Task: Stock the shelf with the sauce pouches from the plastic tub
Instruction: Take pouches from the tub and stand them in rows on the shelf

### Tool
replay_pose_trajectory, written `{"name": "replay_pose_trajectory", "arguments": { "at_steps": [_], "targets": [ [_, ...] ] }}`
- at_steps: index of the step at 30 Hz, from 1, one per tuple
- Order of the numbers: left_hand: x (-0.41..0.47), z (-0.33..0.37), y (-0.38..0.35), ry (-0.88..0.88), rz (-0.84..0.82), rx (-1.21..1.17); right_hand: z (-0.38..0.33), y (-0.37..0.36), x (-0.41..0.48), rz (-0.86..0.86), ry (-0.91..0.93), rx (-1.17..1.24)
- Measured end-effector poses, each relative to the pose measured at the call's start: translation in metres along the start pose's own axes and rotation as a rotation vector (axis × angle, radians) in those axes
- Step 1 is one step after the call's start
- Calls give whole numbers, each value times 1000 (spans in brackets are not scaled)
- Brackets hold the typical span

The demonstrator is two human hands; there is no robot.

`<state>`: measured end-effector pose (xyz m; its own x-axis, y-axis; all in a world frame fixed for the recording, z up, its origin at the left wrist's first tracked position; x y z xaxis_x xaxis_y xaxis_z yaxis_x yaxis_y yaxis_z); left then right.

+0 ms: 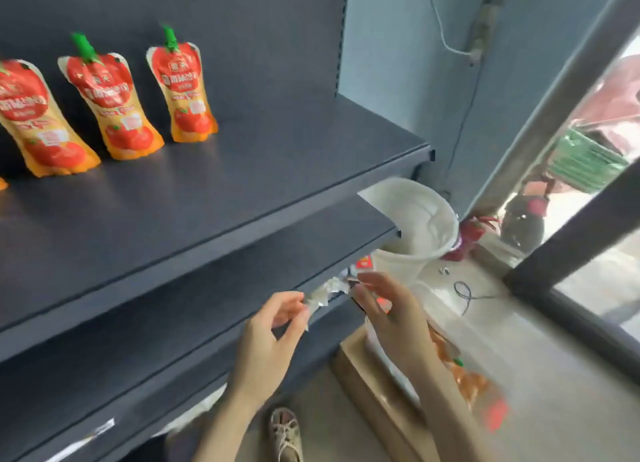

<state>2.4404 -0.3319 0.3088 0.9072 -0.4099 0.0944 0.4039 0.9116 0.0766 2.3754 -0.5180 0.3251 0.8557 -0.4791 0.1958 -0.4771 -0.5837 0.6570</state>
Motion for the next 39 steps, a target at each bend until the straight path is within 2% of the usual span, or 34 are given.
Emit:
{"name": "replay_pose_trajectory", "arguments": {
  "at_steps": [3, 10, 16, 22, 26, 34, 39],
  "targets": [
    [-29, -36, -46, 112, -105, -27, 54, 22, -46, -13, -115, -53],
    [-58, -75, -149, 225, -312, 11, 152, 69, -103, -10, -346, -106],
    [-52, -112, -235, 304, -351, 79, 240, 104, -97, -52, -430, -137],
    [-39, -189, -328, 524, -234, 87, 364, 123, -57, -225, -479, -154],
    [-37, -238, -371, 641, -124, 100, 435, 107, -34, -352, -543, -99],
    [-25, -356, -414, 857, 60, 123, 549, 17, -34, -586, -562, -182],
    [-14, -446, -420, 982, 83, 234, 615, -47, -39, -584, -651, -185]
  ]
}}
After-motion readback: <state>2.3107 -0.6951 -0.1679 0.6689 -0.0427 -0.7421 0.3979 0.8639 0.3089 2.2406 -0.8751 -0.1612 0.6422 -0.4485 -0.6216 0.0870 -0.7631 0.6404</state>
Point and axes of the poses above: each hand's wrist, its own x-axis towards the middle knuckle, its own y-axis out of the back of the hand, z = x × y, the point moved 10 cm from there along x, towards the middle knuckle, and after that the axes turned 12 degrees about -x, right-handed, at the moved point
